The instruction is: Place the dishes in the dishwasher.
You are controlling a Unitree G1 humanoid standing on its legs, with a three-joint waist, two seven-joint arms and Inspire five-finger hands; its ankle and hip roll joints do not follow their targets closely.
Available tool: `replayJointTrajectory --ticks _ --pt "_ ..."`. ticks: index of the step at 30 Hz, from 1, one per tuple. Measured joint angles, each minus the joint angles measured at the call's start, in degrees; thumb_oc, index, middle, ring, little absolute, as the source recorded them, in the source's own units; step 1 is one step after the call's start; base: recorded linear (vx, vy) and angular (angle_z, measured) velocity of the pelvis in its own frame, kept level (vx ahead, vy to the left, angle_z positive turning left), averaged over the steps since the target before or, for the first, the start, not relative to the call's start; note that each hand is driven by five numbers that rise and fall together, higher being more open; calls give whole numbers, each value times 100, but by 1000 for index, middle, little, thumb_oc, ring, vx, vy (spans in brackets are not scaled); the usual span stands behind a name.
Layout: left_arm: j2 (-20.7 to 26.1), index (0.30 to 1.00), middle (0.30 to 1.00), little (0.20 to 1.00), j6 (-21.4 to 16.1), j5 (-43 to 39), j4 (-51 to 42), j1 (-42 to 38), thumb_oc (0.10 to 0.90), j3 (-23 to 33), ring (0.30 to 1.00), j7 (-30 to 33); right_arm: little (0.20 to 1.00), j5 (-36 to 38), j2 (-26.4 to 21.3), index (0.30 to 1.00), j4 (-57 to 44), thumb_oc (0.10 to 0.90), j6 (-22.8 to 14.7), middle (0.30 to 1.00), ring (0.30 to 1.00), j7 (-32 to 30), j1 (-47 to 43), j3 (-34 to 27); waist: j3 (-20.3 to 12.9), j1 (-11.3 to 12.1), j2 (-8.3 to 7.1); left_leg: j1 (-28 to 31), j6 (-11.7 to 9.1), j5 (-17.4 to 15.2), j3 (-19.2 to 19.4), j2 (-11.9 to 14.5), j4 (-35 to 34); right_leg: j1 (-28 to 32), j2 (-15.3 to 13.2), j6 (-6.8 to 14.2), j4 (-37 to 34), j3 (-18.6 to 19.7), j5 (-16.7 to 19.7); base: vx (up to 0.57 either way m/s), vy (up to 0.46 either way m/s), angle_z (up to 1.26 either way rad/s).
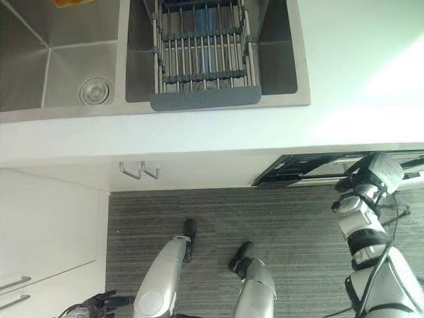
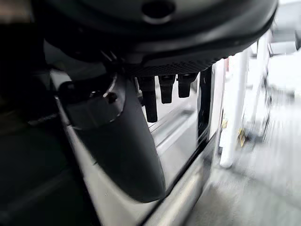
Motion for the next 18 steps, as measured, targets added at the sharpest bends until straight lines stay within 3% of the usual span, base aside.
replayJointTrajectory --ticks 6,8,10,15,18 --pt "-55 900 900 900 -182 -541 -48 78 800 107 900 -794 900 -9 153 900 -115 800 -272 900 900 -15 167 -288 -1 -52 8 117 10 293 -7 89 -408 62 202 -101 -332 28 191 -24 33 6" --pt "-116 900 900 900 -355 -823 -255 114 800 102 900 -1041 900 -17 453 900 -415 800 -615 900 900 -58 705 -693 -1 -49 8 304 -10 331 0 120 -509 258 243 -112 -486 10 225 -15 93 5" --pt "-190 900 900 900 -699 -902 -548 92 800 106 900 -1037 900 -130 1019 900 -1284 800 -1209 900 900 -269 1746 -1196 -3 -73 8 550 -35 331 13 137 -574 570 292 -126 -670 -8 268 -1 159 4" --pt "-260 900 900 900 -1324 -895 -1046 20 800 166 900 -589 900 -155 1972 900 -2203 800 -2286 900 900 -259 3616 -1486 -40 -513 14 1194 -5 143 459 207 -635 1285 357 64 -1332 128 550 7 177 -16" --pt "-193 900 900 900 -1531 -881 -1269 137 800 603 900 -249 900 -363 2120 900 -2200 800 -2358 900 900 -206 4275 -1817 -229 -905 9 1349 56 -9 698 165 -630 1413 334 155 -1522 378 671 -11 75 -40"
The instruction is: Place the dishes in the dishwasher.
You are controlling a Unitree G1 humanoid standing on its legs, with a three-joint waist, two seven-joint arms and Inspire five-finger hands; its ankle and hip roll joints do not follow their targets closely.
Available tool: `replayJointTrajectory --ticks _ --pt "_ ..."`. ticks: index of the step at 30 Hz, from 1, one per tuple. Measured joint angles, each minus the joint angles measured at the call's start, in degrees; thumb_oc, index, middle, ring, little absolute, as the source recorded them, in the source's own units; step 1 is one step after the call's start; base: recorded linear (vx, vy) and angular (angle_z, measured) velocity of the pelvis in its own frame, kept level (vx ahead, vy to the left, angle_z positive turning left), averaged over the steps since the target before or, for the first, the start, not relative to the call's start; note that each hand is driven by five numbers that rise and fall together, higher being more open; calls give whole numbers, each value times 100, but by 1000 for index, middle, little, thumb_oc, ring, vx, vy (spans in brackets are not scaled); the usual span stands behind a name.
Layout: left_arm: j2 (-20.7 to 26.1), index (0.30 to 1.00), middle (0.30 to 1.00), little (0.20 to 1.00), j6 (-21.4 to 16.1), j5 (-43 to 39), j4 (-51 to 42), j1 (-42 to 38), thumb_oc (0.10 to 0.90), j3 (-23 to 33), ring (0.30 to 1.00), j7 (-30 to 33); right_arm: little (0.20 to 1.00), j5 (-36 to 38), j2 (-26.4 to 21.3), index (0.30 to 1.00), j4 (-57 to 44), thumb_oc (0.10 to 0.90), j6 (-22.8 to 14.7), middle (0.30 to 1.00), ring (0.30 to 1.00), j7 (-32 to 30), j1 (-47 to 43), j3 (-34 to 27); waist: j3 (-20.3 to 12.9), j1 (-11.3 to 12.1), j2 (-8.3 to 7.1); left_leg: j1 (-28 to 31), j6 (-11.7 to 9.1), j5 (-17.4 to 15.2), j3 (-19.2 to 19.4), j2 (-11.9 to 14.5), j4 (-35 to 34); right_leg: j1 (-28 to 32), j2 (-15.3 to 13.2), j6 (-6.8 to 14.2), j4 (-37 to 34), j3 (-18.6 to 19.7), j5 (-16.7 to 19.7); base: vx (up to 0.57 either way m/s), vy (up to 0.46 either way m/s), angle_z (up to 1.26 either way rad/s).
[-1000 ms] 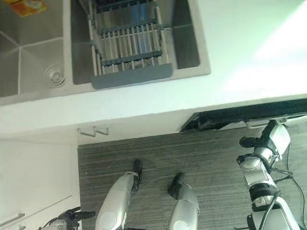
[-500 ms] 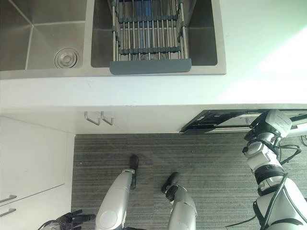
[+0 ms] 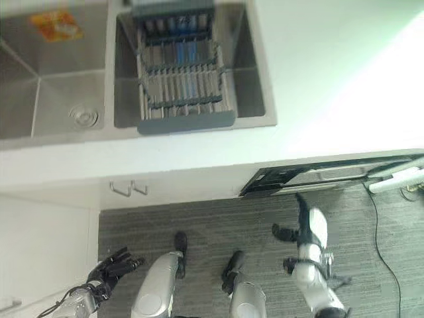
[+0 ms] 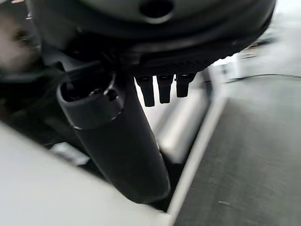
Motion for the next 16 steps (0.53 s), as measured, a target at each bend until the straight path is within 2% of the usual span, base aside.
replayJointTrajectory --ticks 2,4,7,9,11,13,16 --pt "143 900 900 900 -200 0 6 47 800 59 900 148 900 6 -187 900 59 800 91 900 900 2 63 -81 -156 -220 -9 -2 -16 -40 52 -14 -3 -32 28 33 -44 99 30 0 9 -22" --pt "168 900 900 900 -263 -1 5 42 800 58 900 155 900 4 -316 900 58 800 86 900 900 2 -33 -83 -228 -222 -4 -16 -55 -70 56 22 7 -33 43 13 -74 103 43 -17 109 -6" --pt "192 900 900 900 -88 514 -23 296 800 17 900 498 900 -223 -275 900 -35 800 -334 900 900 167 79 -215 -696 -276 -41 220 -21 -123 254 36 102 -69 -44 23 -50 304 20 -49 270 -33" --pt "337 900 900 900 -202 1019 10 537 800 -346 900 963 900 -218 -286 900 8 800 -393 900 900 391 60 -73 -971 -307 28 601 59 -220 508 -69 -73 69 -169 125 178 642 -69 -9 78 -64" --pt "390 900 900 900 -482 1106 6 523 800 -341 900 1059 900 -219 -326 900 48 800 -392 900 900 466 150 15 -1323 -426 129 575 31 -302 546 -179 -131 -26 -266 150 181 730 -98 -15 35 -18" --pt "366 900 900 900 -412 905 16 422 800 -342 900 894 900 -213 -251 900 79 800 -386 900 900 565 228 132 -1422 -429 171 569 40 -286 551 -217 -124 -75 -301 179 216 769 -93 -5 9 -2" --pt "223 900 900 900 -213 828 -47 443 800 -614 900 455 900 -208 -108 900 84 800 -344 900 900 669 240 218 -1485 -395 81 517 41 -249 553 -213 -108 -218 -315 199 312 804 -124 6 0 -1"
